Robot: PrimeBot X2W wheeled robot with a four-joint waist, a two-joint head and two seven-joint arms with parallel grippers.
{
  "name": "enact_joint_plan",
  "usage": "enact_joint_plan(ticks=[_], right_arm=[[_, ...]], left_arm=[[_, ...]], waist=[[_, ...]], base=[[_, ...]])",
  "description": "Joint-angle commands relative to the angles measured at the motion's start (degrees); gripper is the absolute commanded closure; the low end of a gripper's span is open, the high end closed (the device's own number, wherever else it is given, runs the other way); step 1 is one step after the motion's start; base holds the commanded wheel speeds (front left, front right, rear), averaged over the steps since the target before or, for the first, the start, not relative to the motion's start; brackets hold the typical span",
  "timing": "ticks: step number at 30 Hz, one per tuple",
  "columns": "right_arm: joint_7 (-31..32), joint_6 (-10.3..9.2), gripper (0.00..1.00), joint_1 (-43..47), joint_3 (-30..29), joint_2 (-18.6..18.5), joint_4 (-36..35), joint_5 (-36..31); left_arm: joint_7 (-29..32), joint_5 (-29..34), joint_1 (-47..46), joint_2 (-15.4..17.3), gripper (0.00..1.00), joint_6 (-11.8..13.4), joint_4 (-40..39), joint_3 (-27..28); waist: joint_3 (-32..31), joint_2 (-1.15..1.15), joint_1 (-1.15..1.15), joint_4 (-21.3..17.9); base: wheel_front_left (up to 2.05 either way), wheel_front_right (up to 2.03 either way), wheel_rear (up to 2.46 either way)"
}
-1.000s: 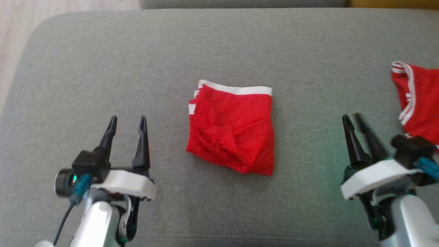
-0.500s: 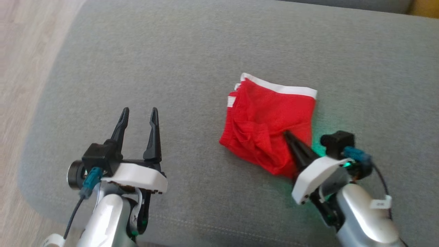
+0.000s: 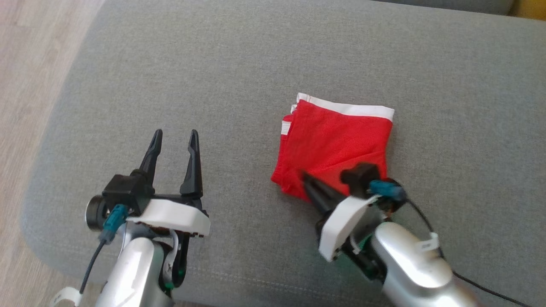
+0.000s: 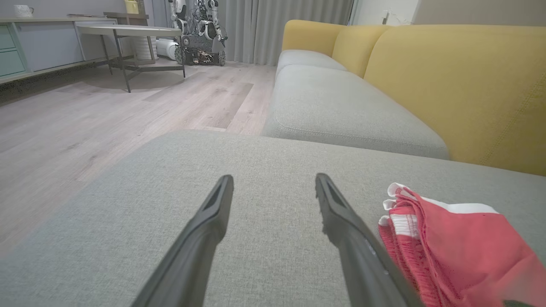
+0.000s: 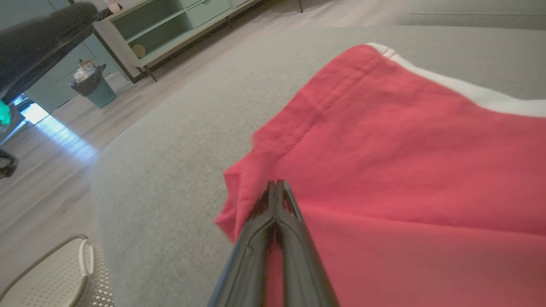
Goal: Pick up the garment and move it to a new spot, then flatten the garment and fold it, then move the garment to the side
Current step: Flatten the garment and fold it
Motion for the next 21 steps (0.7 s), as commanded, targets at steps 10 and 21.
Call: enact_joint_plan(ticks=[10, 21], right_arm=[[-3.62, -0.05, 1.0, -3.67, 7.33, -0.02, 0.47, 6.08], [-8.44, -0.05, 0.0, 0.43, -9.95, -3.26, -8.17, 1.25]], left_arm=[[-0.69, 0.98, -1.76, 0.44, 0.0, -0.32, -2.14, 3.36], [-0.7, 0.88, 0.26, 1.62, 0.0, 0.36, -2.81, 6.26]], waist=[[-0.19, 0.0, 0.0, -2.11], [-2.22, 0.0, 0.0, -7.09]], base=[[0.0, 0.0, 0.0], [0.0, 0.0, 0.0]])
